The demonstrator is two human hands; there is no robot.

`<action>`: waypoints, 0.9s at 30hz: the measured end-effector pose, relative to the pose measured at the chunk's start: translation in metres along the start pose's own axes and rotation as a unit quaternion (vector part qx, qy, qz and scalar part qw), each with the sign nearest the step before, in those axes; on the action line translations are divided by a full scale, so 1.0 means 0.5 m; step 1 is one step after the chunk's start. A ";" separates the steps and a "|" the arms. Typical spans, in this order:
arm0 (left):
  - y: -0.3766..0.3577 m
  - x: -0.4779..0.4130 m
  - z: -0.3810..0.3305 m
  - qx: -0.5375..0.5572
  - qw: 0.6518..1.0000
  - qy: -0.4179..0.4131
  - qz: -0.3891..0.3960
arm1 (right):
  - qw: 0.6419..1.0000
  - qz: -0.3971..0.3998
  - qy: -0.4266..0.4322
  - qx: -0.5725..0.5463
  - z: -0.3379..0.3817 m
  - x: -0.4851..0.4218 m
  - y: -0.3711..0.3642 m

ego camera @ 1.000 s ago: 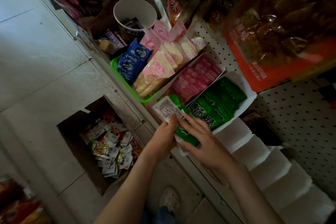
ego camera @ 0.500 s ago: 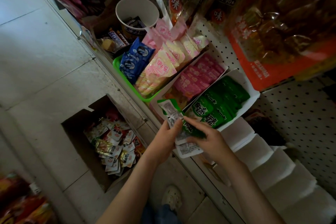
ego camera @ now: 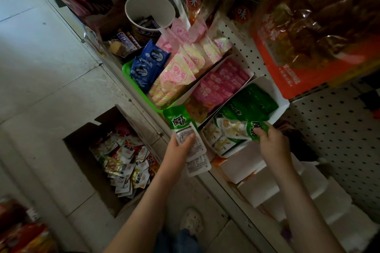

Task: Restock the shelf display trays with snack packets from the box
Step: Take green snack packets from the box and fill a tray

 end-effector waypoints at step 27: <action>-0.004 -0.006 0.000 -0.004 0.994 0.046 0.102 | 0.972 0.006 0.159 0.173 0.038 -0.023 -0.096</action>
Point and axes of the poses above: each hand's wrist, its own x-axis away from the middle knuckle, its own y-axis out of the back of the hand, z = x × y, the point moved 5 cm from there along -x, towards the middle knuckle, and after that the axes turned 15 degrees about z, right-handed, at the moved point
